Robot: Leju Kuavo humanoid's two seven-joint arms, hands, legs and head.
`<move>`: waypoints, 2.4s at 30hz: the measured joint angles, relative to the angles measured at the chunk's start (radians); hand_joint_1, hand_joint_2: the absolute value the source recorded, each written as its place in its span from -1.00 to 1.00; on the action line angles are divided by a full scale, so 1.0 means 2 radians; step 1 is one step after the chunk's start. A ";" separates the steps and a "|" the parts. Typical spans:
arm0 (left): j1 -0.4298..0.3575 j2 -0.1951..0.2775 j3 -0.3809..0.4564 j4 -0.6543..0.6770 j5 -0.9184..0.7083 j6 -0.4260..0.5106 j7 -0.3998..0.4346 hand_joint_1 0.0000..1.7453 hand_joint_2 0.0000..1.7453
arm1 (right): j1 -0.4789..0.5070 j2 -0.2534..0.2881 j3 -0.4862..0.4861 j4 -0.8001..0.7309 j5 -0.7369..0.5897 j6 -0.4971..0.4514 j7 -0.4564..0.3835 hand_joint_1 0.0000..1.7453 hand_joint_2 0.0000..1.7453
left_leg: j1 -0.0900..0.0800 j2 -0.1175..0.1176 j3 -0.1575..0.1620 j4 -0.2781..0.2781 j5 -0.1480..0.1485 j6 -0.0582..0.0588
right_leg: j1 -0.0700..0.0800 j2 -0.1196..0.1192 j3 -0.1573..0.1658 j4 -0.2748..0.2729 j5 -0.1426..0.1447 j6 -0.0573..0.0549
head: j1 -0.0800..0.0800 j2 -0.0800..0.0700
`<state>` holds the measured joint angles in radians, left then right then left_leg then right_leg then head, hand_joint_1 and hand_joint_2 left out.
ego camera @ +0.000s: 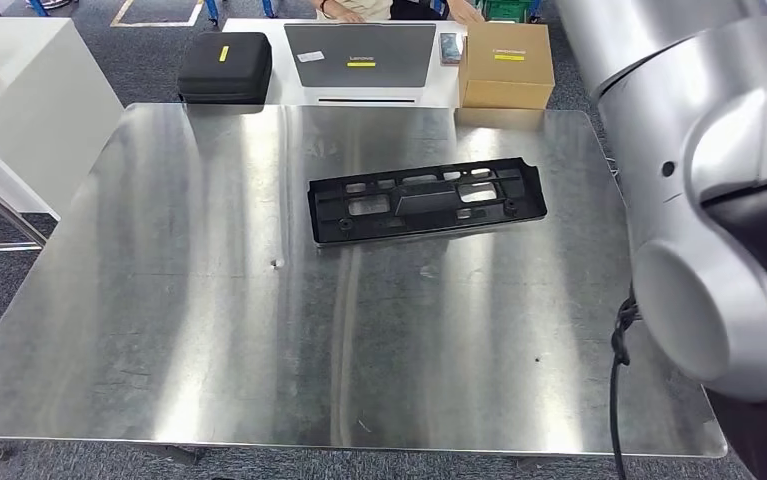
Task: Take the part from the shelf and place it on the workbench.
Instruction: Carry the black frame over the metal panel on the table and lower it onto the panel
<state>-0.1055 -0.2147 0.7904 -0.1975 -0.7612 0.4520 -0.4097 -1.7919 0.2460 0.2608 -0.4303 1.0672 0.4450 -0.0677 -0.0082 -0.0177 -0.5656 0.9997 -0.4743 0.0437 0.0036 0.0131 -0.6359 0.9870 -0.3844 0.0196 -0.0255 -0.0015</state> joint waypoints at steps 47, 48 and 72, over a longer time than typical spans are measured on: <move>0.011 0.000 0.049 0.000 -0.013 -0.001 -0.023 -1.00 -1.00 | 0.857 -0.238 -0.860 -0.457 -0.011 -0.572 -0.212 -1.00 1.00 | 0.004 -0.005 0.031 -0.005 -0.025 0.008 | 0.008 -0.005 0.037 -0.011 -0.023 0.005 | 0.003 0.000; 0.011 0.001 0.049 0.000 -0.013 -0.001 -0.024 -1.00 -1.00 | 0.858 -0.226 -0.866 -0.457 -0.001 -0.572 -0.196 -1.00 1.00 | 0.004 -0.004 0.031 -0.005 -0.025 0.008 | 0.008 -0.004 0.037 -0.010 -0.023 0.005 | 0.003 0.000; 0.009 0.002 0.069 0.000 -0.063 0.000 -0.008 -1.00 -1.00 | 0.854 -0.040 -0.884 -0.182 0.141 -0.572 0.070 -1.00 1.00 | 0.004 0.001 0.033 -0.006 -0.026 0.006 | 0.008 0.001 0.037 -0.008 -0.023 0.004 | 0.003 0.000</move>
<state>-0.0882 -0.2106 0.9293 -0.1972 -0.8869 0.4521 -0.4263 -0.0835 0.1661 -1.5076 -0.7947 1.3499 -0.6985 0.0732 0.0007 -0.0161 -0.4993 0.9883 -0.5260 0.0564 0.0188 0.0159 -0.5612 0.9704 -0.4312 0.0280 -0.0195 -0.0014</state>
